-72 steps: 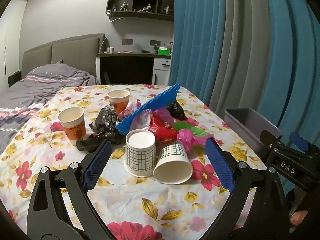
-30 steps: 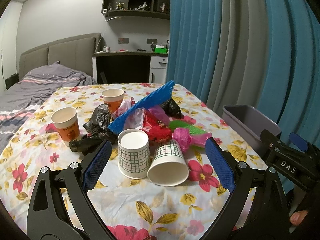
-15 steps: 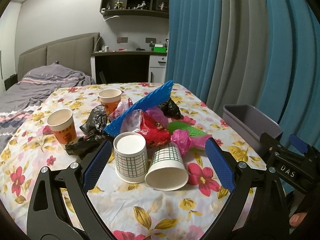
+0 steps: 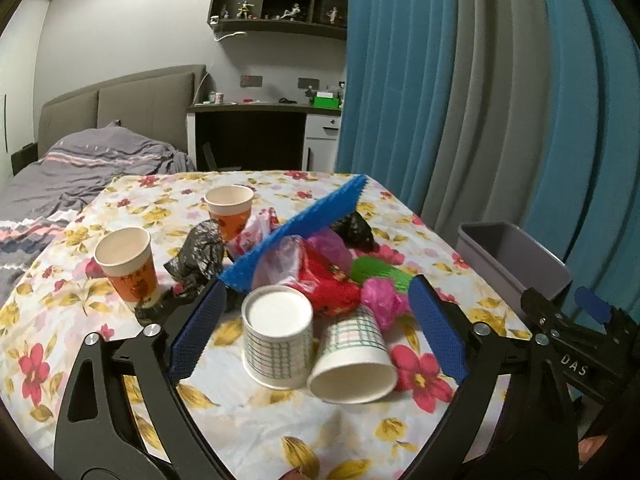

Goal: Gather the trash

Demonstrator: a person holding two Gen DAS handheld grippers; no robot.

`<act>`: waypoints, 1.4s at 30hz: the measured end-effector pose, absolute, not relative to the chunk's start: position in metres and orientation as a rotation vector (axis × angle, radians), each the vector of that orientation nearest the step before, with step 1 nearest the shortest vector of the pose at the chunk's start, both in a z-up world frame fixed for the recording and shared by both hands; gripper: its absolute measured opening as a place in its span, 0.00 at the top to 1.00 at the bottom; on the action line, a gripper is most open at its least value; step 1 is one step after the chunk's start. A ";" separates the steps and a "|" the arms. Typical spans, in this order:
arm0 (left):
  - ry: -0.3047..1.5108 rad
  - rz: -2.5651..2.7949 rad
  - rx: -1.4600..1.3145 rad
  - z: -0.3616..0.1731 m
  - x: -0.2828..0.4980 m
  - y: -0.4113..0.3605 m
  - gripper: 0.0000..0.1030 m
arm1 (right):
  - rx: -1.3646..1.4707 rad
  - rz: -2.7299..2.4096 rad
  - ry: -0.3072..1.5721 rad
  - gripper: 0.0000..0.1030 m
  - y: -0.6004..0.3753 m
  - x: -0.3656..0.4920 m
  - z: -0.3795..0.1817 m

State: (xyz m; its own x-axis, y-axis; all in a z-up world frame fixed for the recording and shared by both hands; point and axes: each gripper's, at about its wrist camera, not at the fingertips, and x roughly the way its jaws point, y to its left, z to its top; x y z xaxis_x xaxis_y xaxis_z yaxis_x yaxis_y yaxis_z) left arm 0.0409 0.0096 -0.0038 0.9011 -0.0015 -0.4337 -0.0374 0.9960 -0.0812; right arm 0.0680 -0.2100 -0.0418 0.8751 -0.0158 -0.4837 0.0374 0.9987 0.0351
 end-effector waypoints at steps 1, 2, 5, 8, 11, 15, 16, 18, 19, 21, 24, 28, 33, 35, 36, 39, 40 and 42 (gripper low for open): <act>0.452 0.021 -0.091 -0.004 0.043 0.014 0.14 | 0.048 -0.018 0.509 0.05 -0.209 0.070 -0.042; 0.454 0.027 -0.096 -0.004 0.046 0.019 0.15 | 0.054 -0.008 0.511 0.05 -0.208 0.072 -0.041; 0.457 0.054 -0.125 -0.005 0.049 0.035 0.18 | 0.063 0.036 0.516 0.05 -0.201 0.079 -0.041; 0.459 0.087 -0.135 -0.008 0.051 0.049 0.21 | 0.056 0.088 0.529 0.05 -0.187 0.089 -0.039; 0.484 0.119 -0.143 -0.013 0.052 0.060 0.22 | 0.045 0.145 0.540 0.05 -0.172 0.098 -0.039; 0.499 0.166 -0.169 -0.018 0.052 0.080 0.23 | 0.036 0.223 0.561 0.06 -0.150 0.106 -0.040; 0.500 0.180 -0.177 -0.020 0.051 0.086 0.23 | 0.029 0.249 0.563 0.07 -0.143 0.107 -0.040; 0.503 0.193 -0.184 -0.021 0.050 0.092 0.23 | 0.012 0.304 0.580 0.10 -0.127 0.113 -0.042; 0.502 0.198 -0.188 -0.022 0.049 0.095 0.23 | 0.008 0.340 0.601 0.12 -0.117 0.117 -0.044; 0.512 0.207 -0.199 -0.025 0.049 0.099 0.23 | 0.011 0.387 0.621 0.13 -0.106 0.122 -0.045; 0.510 0.212 -0.205 -0.028 0.048 0.107 0.23 | -0.025 0.428 0.650 0.23 -0.091 0.131 -0.051; 0.513 0.218 -0.209 -0.030 0.047 0.113 0.23 | -0.001 0.464 0.695 0.27 -0.092 0.140 -0.058; 0.514 0.206 -0.212 -0.033 0.052 0.111 0.23 | 0.001 0.515 0.726 0.34 -0.080 0.145 -0.064; 0.518 0.201 -0.210 -0.034 0.053 0.111 0.23 | 0.005 0.535 0.744 0.41 -0.077 0.149 -0.067; 0.518 0.200 -0.212 -0.035 0.054 0.111 0.23 | 0.008 0.545 0.750 0.48 -0.076 0.149 -0.068; 0.516 0.197 -0.212 -0.034 0.055 0.111 0.23 | -0.003 0.561 0.740 0.57 -0.073 0.148 -0.068; 0.514 0.193 -0.208 -0.033 0.056 0.109 0.23 | -0.008 0.567 0.727 0.59 -0.073 0.145 -0.068; 0.512 0.181 -0.198 -0.032 0.057 0.105 0.23 | -0.016 0.570 0.702 0.61 -0.075 0.142 -0.066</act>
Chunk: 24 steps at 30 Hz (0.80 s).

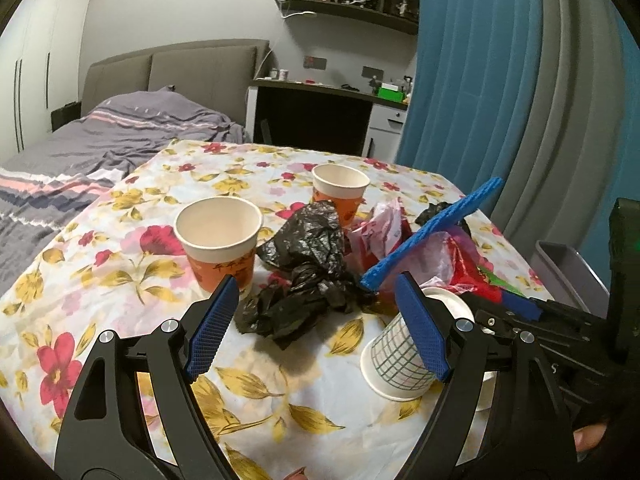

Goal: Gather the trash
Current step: 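Grasp the black plastic bag with the left tool while the right tool grasps the red snack bag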

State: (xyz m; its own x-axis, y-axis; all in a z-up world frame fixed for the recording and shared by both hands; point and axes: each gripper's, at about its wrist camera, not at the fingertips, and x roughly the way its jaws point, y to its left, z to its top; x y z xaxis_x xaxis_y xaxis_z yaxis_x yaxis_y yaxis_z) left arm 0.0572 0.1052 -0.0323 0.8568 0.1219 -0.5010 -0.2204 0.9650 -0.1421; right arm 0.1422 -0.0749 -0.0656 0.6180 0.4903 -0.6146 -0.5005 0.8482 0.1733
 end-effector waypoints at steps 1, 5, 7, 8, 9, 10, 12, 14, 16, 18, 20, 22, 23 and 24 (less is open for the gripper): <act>0.513 0.176 -0.195 -0.032 0.058 0.104 0.23 | -0.015 0.572 0.686 0.64 -0.078 0.139 -0.063; 0.524 0.142 -0.194 -0.031 0.067 0.098 0.26 | -0.006 0.569 0.631 0.65 -0.090 0.131 -0.053; 0.526 0.128 -0.192 -0.031 0.071 0.095 0.26 | 0.005 0.558 0.604 0.65 -0.100 0.126 -0.048; 0.529 0.119 -0.191 -0.031 0.074 0.094 0.26 | 0.012 0.554 0.597 0.65 -0.104 0.125 -0.046; 0.535 0.112 -0.190 -0.033 0.076 0.093 0.27 | 0.022 0.550 0.590 0.65 -0.108 0.123 -0.044; 0.545 0.102 -0.191 -0.034 0.080 0.093 0.30 | 0.032 0.546 0.583 0.65 -0.113 0.121 -0.043; 0.564 0.082 -0.193 -0.036 0.087 0.092 0.34 | 0.049 0.528 0.569 0.65 -0.124 0.117 -0.040; 0.580 0.062 -0.200 -0.038 0.091 0.093 0.35 | 0.062 0.509 0.561 0.65 -0.132 0.116 -0.039; 0.582 0.058 -0.204 -0.038 0.093 0.093 0.35 | 0.078 0.493 0.558 0.65 -0.138 0.114 -0.039; 0.581 0.081 -0.211 -0.040 0.091 0.098 0.35 | 0.097 0.482 0.559 0.65 -0.145 0.113 -0.040; 0.586 0.113 -0.209 -0.044 0.087 0.104 0.35 | 0.103 0.481 0.560 0.65 -0.147 0.110 -0.040; 0.608 0.155 -0.192 -0.051 0.085 0.111 0.35 | 0.099 0.477 0.556 0.65 -0.149 0.108 -0.041; 0.616 0.162 -0.191 -0.054 0.083 0.115 0.35 | 0.096 0.475 0.553 0.65 -0.149 0.106 -0.041; 0.625 0.167 -0.193 -0.056 0.082 0.117 0.35 | 0.095 0.475 0.551 0.65 -0.149 0.104 -0.042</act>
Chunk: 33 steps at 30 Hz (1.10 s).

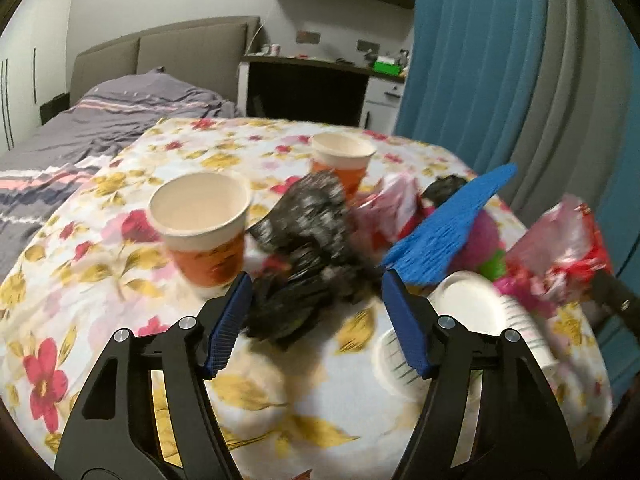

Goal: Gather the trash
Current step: 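Grasp the black plastic bag with the left tool while the right tool grasps the red snack bag, then carry both bags over the grey bin and open both tools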

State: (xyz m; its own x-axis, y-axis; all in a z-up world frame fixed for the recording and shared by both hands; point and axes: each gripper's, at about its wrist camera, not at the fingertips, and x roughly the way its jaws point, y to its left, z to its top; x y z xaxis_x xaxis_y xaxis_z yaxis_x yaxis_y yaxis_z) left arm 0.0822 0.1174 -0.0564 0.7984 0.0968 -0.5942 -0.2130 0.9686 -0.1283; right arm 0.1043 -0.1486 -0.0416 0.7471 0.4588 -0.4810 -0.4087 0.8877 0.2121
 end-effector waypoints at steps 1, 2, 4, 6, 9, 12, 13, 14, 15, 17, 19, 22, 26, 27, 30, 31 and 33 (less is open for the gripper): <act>0.637 0.174 -0.196 -0.059 0.081 0.120 0.35 | 0.097 0.476 0.551 0.65 -0.149 0.105 -0.042; 0.647 0.180 -0.195 -0.061 0.081 0.122 0.35 | 0.099 0.477 0.552 0.65 -0.148 0.104 -0.043; 0.662 0.187 -0.187 -0.064 0.083 0.124 0.35 | 0.104 0.478 0.555 0.65 -0.147 0.104 -0.044; 0.671 0.188 -0.181 -0.066 0.086 0.124 0.36 | 0.107 0.478 0.557 0.65 -0.148 0.104 -0.045; 0.691 0.192 -0.158 -0.070 0.096 0.123 0.36 | 0.108 0.477 0.561 0.65 -0.148 0.102 -0.045; 0.749 0.166 -0.183 -0.079 0.107 0.127 0.36 | 0.106 0.478 0.563 0.65 -0.149 0.102 -0.045; 0.772 0.162 -0.190 -0.082 0.112 0.128 0.36 | 0.108 0.479 0.564 0.65 -0.149 0.102 -0.045; 0.787 0.162 -0.194 -0.084 0.114 0.129 0.37 | 0.107 0.480 0.566 0.65 -0.149 0.102 -0.046; 0.800 0.159 -0.199 -0.086 0.116 0.130 0.39 | 0.107 0.481 0.568 0.65 -0.149 0.102 -0.046; 0.833 0.156 -0.210 -0.091 0.120 0.132 0.51 | 0.109 0.484 0.570 0.65 -0.149 0.102 -0.046; 0.851 0.160 -0.222 -0.095 0.122 0.135 0.58 | 0.110 0.486 0.570 0.65 -0.149 0.101 -0.046; 0.849 0.157 -0.222 -0.095 0.121 0.135 0.76 | 0.111 0.484 0.571 0.65 -0.150 0.101 -0.046; 0.833 0.151 -0.221 -0.093 0.119 0.134 0.88 | 0.113 0.482 0.567 0.65 -0.152 0.099 -0.045; 0.826 0.153 -0.218 -0.092 0.118 0.134 0.89 | 0.113 0.480 0.566 0.65 -0.152 0.098 -0.045; 0.791 0.148 -0.217 -0.083 0.109 0.130 0.91 | 0.112 0.476 0.562 0.65 -0.155 0.099 -0.044; 0.771 0.136 -0.228 -0.076 0.104 0.129 0.91 | 0.112 0.474 0.562 0.65 -0.156 0.098 -0.044; 0.740 0.121 -0.237 -0.066 0.097 0.127 0.91 | 0.114 0.472 0.558 0.65 -0.158 0.098 -0.043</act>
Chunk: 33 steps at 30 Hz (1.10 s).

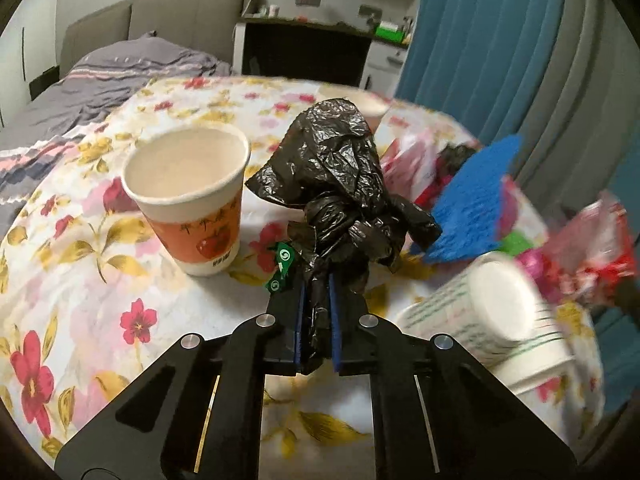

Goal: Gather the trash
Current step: 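Carry both bags over the grey bin and open both tools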

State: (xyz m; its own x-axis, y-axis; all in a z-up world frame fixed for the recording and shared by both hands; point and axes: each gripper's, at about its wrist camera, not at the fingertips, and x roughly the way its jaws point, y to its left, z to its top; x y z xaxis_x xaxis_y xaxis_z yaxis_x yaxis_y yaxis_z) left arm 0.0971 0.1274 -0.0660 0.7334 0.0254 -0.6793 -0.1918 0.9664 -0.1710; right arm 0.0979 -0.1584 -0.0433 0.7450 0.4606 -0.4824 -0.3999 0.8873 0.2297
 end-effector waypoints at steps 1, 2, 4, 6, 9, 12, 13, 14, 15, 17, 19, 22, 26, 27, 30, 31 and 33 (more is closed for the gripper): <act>0.717 0.118 -0.232 -0.059 0.092 0.126 0.91 | 0.114 0.470 0.554 0.65 -0.159 0.097 -0.043; 0.694 0.119 -0.226 -0.051 0.087 0.124 0.91 | 0.115 0.469 0.551 0.65 -0.160 0.097 -0.042; 0.653 0.118 -0.228 -0.037 0.079 0.123 0.91 | 0.116 0.466 0.544 0.65 -0.162 0.095 -0.040; 0.613 0.118 -0.233 -0.023 0.070 0.125 0.91 | 0.121 0.462 0.537 0.65 -0.164 0.094 -0.038; 0.569 0.120 -0.232 -0.005 0.061 0.124 0.91 | 0.127 0.455 0.521 0.65 -0.169 0.091 -0.034; 0.544 0.112 -0.220 0.008 0.055 0.117 0.91 | 0.136 0.445 0.509 0.65 -0.175 0.089 -0.030; 0.537 0.106 -0.214 0.012 0.053 0.113 0.91 | 0.139 0.440 0.503 0.65 -0.177 0.089 -0.029; 0.532 0.097 -0.207 0.015 0.052 0.107 0.91 | 0.141 0.437 0.498 0.65 -0.179 0.087 -0.028; 0.528 0.085 -0.200 0.017 0.051 0.101 0.91 | 0.144 0.432 0.492 0.65 -0.182 0.086 -0.026; 0.521 0.066 -0.187 0.021 0.049 0.090 0.91 | 0.148 0.423 0.482 0.65 -0.187 0.083 -0.024; 0.514 0.044 -0.173 0.024 0.050 0.077 0.91 | 0.154 0.407 0.471 0.65 -0.193 0.081 -0.022; 0.502 0.007 -0.146 0.029 0.052 0.054 0.91 | 0.170 0.378 0.454 0.65 -0.207 0.078 -0.019; 0.500 -0.061 -0.123 0.033 0.059 0.021 0.91 | 0.172 0.338 0.435 0.65 -0.226 0.075 -0.014; 0.499 -0.074 -0.118 0.034 0.060 0.013 0.91 | 0.172 0.327 0.430 0.65 -0.230 0.074 -0.013; 0.495 -0.131 -0.102 0.038 0.065 -0.013 0.91 | 0.174 0.282 0.412 0.65 -0.248 0.074 -0.010; 0.494 -0.151 -0.095 0.040 0.068 -0.024 0.91 | 0.177 0.256 0.403 0.65 -0.258 0.074 -0.009; 0.490 -0.198 -0.092 0.044 0.071 -0.046 0.91 | 0.181 0.219 0.394 0.65 -0.269 0.074 -0.008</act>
